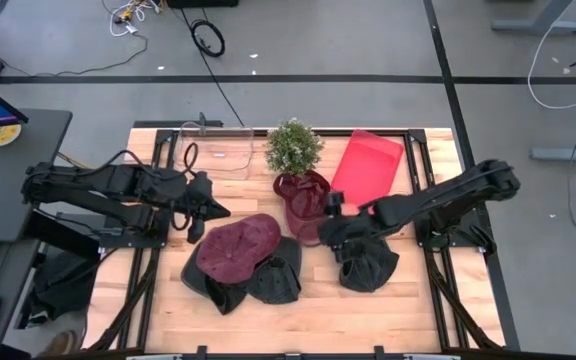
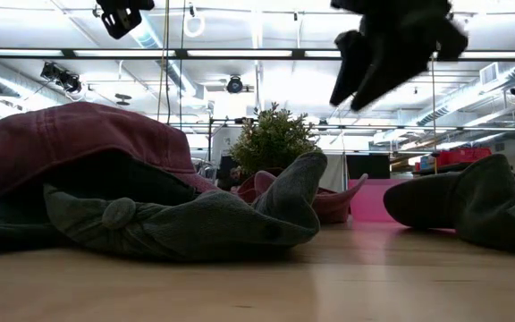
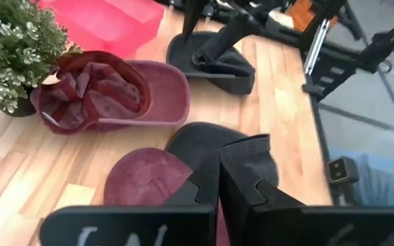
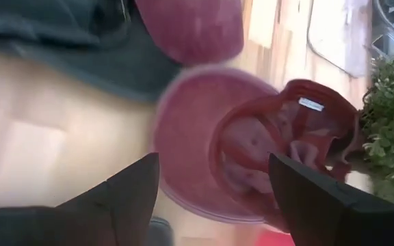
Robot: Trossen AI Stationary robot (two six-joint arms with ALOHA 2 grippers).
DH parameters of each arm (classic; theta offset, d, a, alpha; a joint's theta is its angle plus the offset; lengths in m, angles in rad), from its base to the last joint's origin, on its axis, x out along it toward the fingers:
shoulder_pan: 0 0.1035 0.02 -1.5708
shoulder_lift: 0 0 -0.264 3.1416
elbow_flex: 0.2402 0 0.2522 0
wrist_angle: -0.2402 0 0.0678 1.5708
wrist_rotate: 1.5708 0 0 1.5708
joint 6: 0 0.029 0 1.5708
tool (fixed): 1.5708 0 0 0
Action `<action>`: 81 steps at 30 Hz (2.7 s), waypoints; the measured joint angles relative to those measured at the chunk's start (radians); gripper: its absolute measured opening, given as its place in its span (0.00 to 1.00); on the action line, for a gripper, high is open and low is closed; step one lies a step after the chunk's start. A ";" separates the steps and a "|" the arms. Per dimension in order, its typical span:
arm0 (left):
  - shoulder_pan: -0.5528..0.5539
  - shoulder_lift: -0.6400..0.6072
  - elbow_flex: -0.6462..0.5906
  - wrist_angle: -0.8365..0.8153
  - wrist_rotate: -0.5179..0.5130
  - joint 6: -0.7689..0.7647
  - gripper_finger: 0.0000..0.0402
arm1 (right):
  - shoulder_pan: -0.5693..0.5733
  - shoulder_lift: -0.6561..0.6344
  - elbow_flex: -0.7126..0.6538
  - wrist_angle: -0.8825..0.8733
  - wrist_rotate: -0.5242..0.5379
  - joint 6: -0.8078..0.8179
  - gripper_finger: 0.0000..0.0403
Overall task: Pick & Place hat
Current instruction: Put the right red cap into the transparent bin
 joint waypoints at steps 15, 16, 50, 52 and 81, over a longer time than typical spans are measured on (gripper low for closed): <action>0.001 -0.001 0.000 0.002 -0.004 0.025 0.02 | 0.020 0.249 0.000 -0.003 0.076 -0.102 0.69; 0.000 -0.001 0.000 0.002 -0.004 0.025 0.02 | 0.019 0.259 0.000 -0.004 0.078 -0.104 0.69; 0.000 -0.001 0.000 0.002 -0.012 0.023 0.02 | -0.025 0.318 0.000 0.058 0.211 -0.093 0.04; 0.000 -0.001 0.000 0.002 -0.033 0.023 0.02 | -0.021 0.314 0.007 0.042 0.211 -0.084 0.02; -0.005 -0.002 0.000 -0.028 -0.194 0.164 0.02 | 0.112 -0.178 0.437 -0.131 0.192 0.319 0.01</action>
